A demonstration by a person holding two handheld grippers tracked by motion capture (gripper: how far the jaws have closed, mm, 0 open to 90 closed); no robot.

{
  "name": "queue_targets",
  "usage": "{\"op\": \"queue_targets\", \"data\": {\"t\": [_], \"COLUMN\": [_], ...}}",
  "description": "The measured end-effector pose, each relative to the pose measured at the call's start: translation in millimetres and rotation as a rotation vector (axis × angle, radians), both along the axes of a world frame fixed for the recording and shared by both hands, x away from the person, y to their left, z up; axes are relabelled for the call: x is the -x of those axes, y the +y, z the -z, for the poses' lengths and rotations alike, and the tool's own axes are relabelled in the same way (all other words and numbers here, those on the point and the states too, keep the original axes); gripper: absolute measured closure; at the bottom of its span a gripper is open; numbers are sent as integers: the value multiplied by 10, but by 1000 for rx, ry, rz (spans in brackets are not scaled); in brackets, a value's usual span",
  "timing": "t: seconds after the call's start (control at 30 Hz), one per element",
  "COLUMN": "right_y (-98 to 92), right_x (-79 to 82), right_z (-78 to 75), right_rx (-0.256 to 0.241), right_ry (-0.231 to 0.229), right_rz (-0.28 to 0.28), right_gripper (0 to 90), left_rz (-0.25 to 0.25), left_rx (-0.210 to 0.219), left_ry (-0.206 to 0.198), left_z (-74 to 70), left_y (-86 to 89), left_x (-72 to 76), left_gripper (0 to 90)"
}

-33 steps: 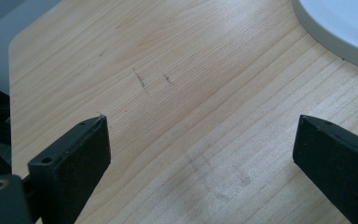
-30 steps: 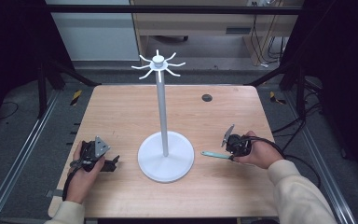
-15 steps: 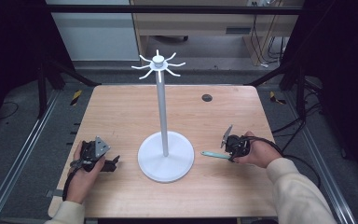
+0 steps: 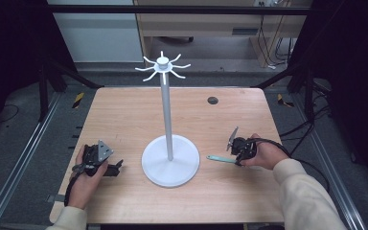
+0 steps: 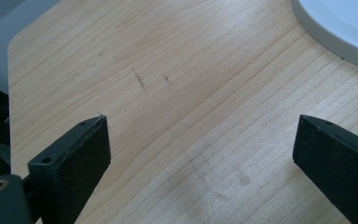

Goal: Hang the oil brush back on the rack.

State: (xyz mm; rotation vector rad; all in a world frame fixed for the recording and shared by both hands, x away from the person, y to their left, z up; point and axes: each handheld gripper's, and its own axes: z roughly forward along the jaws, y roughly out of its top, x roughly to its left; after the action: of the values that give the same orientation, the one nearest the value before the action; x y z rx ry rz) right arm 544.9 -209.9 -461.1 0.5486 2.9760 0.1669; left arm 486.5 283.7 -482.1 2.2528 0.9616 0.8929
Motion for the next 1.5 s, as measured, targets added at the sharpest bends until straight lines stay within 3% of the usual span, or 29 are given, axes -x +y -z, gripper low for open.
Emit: {"op": "queue_targets", "data": {"t": [0.43, 0.93, 1.23, 1.33, 1.47, 1.5], "right_y": [16, 23, 64, 66, 87, 101], "right_x": [-36, -16, 52, 74, 97, 105], "right_z": [29, 25, -120, -259, -379, -435], "right_rx": [-1, -7, -44, -104, -136, -159], "right_ry": [18, 48, 10, -35, -77, -108], "right_rz": [-10, -24, -9, 8, 31, 45], "right_gripper": [752, 825, 827, 826, 826, 827], "left_rz": [4, 4, 3, 2, 3, 2], "left_rx": [-6, -5, -6, -4, -5, -5], "left_ry": [1, 1, 0, 0, 0, 0], "left_z": [1, -1, -1, 1, 0, -1], "left_y": [-4, -4, -3, -2, -3, -3], "left_x": [0, 1, 1, 0, 0, 1], "left_gripper": [35, 35, 35, 35, 35, 35]}}
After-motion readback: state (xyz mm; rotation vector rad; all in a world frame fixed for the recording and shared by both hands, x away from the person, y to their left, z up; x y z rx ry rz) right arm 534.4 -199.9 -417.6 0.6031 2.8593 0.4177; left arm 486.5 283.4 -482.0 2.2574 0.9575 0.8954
